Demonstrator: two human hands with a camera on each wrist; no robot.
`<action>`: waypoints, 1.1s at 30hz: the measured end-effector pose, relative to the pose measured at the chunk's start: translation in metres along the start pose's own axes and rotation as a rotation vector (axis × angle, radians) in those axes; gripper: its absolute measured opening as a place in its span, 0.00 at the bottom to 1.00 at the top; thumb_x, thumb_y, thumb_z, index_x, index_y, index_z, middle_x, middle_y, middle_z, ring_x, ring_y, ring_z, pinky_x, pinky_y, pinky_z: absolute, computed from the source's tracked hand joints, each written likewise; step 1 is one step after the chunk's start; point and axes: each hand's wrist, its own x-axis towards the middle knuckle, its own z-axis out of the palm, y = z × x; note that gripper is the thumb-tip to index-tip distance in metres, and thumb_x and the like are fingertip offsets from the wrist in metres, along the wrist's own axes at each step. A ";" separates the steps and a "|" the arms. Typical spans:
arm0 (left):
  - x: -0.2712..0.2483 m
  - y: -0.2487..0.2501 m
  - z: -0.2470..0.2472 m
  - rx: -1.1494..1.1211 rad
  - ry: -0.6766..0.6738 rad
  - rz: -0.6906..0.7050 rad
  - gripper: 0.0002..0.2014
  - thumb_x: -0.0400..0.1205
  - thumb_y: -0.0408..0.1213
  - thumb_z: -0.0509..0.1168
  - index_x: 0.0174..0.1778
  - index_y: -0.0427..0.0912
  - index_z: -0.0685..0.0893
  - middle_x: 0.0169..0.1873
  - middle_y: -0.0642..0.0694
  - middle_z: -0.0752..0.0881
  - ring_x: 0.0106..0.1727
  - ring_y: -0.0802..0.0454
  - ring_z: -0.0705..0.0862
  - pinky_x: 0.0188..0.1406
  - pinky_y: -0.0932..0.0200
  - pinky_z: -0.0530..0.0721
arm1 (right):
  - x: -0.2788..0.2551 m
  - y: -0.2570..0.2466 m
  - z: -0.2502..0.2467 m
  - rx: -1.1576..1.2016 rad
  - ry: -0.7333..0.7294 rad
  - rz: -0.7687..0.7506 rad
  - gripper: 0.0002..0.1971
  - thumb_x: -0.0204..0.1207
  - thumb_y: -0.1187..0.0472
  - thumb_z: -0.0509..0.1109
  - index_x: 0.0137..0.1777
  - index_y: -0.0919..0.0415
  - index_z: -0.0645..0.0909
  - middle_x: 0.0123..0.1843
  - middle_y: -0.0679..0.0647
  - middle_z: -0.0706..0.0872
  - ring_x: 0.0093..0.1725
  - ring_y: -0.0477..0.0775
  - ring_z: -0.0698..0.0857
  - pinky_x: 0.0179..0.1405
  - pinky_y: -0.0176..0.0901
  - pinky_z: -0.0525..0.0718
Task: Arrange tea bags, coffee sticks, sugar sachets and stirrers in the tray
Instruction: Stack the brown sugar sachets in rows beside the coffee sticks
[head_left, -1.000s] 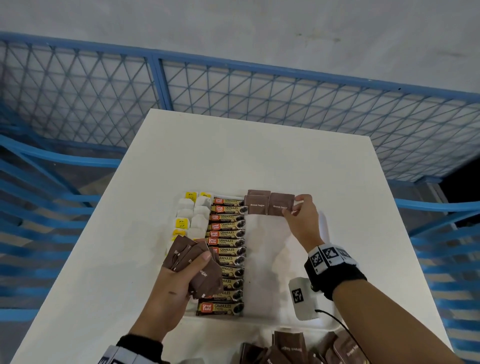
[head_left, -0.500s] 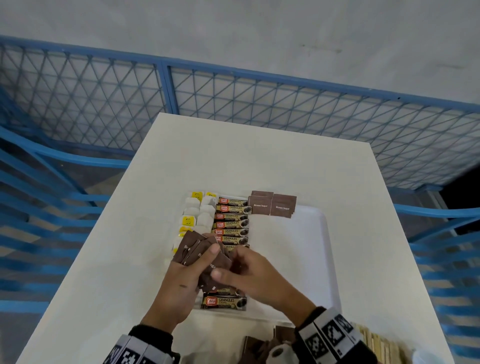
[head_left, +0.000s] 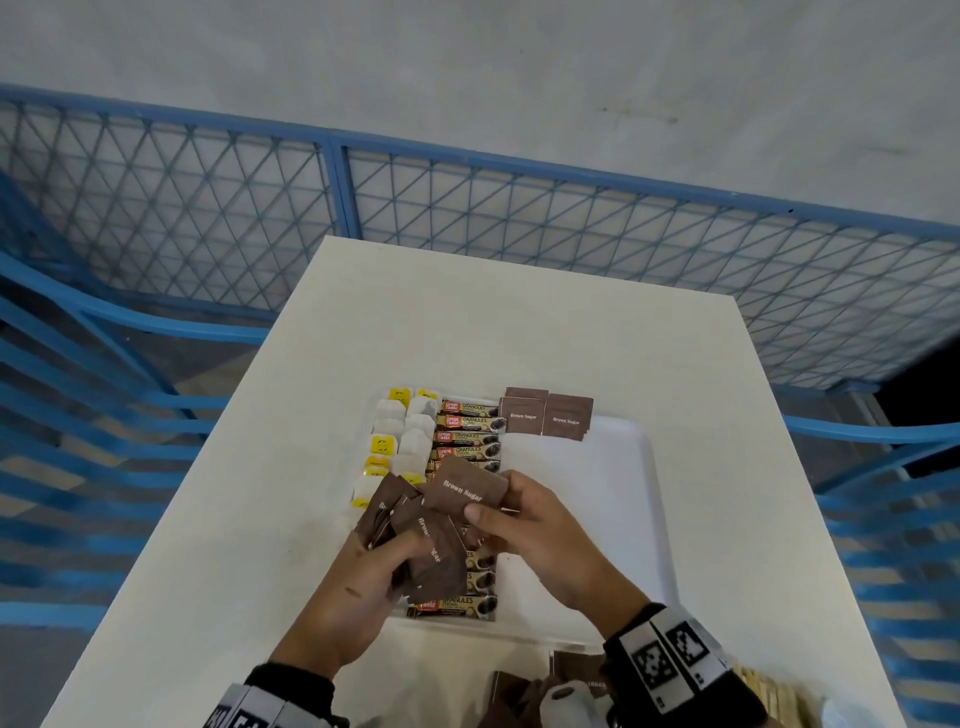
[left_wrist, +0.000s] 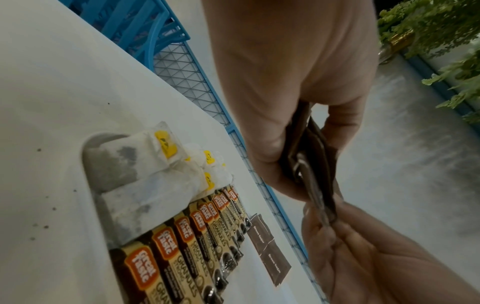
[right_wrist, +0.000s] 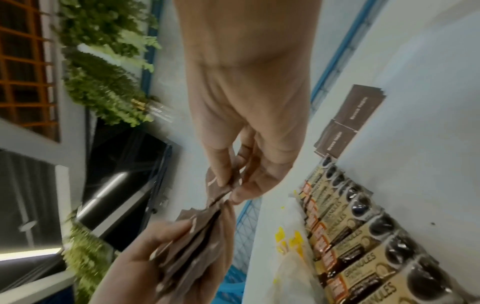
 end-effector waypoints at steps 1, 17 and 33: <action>0.000 -0.001 -0.002 -0.001 0.010 -0.006 0.21 0.53 0.37 0.73 0.44 0.45 0.86 0.39 0.36 0.82 0.41 0.43 0.82 0.37 0.53 0.81 | 0.003 0.002 -0.004 0.033 0.023 -0.003 0.06 0.76 0.72 0.68 0.51 0.64 0.78 0.41 0.53 0.86 0.35 0.46 0.86 0.36 0.38 0.85; 0.008 0.000 -0.016 0.039 0.109 -0.038 0.23 0.65 0.26 0.78 0.55 0.43 0.84 0.43 0.41 0.90 0.49 0.40 0.87 0.55 0.32 0.81 | 0.109 0.042 -0.098 -0.316 0.652 0.055 0.04 0.71 0.63 0.76 0.44 0.61 0.84 0.34 0.50 0.79 0.40 0.50 0.77 0.44 0.40 0.74; 0.020 -0.005 -0.024 0.005 0.094 -0.032 0.38 0.51 0.44 0.86 0.58 0.44 0.84 0.48 0.43 0.91 0.50 0.46 0.89 0.44 0.50 0.89 | 0.123 0.036 -0.091 -0.521 0.671 0.025 0.15 0.70 0.61 0.77 0.49 0.61 0.73 0.35 0.46 0.75 0.39 0.47 0.77 0.38 0.34 0.72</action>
